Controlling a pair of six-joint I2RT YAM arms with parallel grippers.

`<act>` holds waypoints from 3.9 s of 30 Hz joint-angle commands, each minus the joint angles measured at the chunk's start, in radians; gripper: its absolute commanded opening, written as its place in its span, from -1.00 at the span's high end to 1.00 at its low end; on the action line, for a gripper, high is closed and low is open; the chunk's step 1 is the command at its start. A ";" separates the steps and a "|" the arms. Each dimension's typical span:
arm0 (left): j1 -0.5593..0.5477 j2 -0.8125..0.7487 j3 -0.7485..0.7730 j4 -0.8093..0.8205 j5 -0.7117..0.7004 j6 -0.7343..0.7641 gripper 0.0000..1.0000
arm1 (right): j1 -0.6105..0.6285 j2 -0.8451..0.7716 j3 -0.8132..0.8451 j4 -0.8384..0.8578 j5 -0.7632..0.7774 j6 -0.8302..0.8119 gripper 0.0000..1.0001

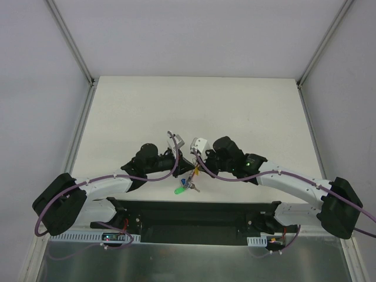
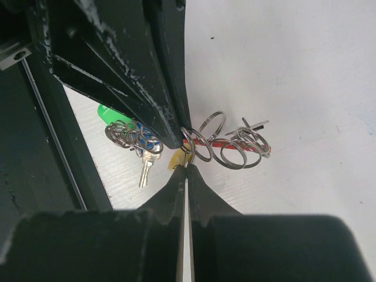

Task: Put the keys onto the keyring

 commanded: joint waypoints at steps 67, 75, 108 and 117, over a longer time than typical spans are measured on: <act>0.121 0.041 0.068 -0.035 0.359 0.190 0.56 | 0.007 -0.001 0.025 0.012 -0.065 -0.055 0.98; 0.167 0.061 0.006 0.169 0.439 0.019 0.51 | 0.006 -0.005 0.022 0.013 -0.066 -0.051 0.97; 0.147 0.176 0.101 0.091 0.483 0.007 0.79 | 0.007 0.010 0.029 0.010 -0.078 -0.055 0.98; 0.137 0.173 0.109 0.054 0.486 0.024 1.00 | 0.004 0.007 0.026 0.013 -0.072 -0.055 0.98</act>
